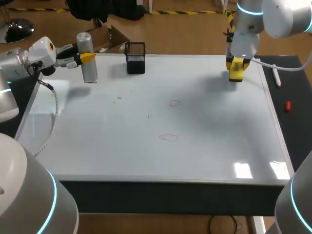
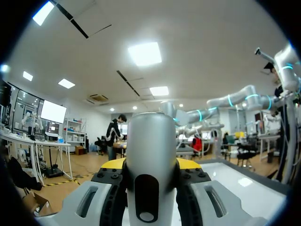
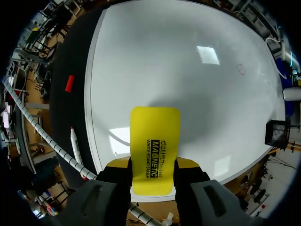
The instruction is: Pick up the inspection probe, press it on each red-marked spot on the whiteboard one by one, put down the probe, pick up the eraser, and wipe off all the red marks.
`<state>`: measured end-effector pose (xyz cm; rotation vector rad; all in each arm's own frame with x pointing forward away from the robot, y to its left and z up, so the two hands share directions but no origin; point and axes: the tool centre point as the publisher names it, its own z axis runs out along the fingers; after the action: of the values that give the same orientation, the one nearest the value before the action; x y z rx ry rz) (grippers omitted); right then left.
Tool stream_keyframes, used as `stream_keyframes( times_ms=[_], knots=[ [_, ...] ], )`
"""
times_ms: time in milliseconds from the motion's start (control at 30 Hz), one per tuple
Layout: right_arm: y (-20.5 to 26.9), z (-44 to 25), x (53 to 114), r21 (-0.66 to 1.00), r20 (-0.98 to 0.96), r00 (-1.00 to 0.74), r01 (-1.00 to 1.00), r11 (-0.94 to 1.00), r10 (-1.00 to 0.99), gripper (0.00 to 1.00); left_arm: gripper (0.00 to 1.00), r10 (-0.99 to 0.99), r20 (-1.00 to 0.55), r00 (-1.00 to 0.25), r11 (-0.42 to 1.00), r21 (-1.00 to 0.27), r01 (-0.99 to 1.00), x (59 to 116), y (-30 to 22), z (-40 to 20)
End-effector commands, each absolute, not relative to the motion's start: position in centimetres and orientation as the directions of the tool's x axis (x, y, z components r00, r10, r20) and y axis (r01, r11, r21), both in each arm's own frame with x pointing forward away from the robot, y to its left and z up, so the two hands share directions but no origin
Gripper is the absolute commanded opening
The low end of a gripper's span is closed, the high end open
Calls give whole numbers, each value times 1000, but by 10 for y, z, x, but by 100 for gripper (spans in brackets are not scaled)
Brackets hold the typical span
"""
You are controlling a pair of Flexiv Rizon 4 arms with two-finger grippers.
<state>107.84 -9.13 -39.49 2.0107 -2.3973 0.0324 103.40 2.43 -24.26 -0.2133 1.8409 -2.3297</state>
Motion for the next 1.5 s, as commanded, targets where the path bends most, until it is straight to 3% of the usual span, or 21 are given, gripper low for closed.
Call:
stream_keyframes(
  times_ms=[33, 333, 967, 1500],
  knots=[
    [-92, -394, 1078, -10, 25, -172, -985, 172, -985, 0, 0, -219, 8, -976, -226, -973, 43, 1033, 24, -241],
    [-92, -394, 1078, -10, 25, -172, -985, 172, -985, 0, 0, -172, -10, -985, -253, -966, 54, 1018, 1, -232],
    [-92, -394, 1078, -10, 25, -172, -985, 172, -985, 0, 0, 161, -12, -987, -333, -942, -43, 946, -152, -211],
    [-92, -394, 1078, -10, 25, -172, -985, 172, -985, 0, 0, 264, 6, -965, -321, -942, -94, 920, -246, -232]
  ],
)
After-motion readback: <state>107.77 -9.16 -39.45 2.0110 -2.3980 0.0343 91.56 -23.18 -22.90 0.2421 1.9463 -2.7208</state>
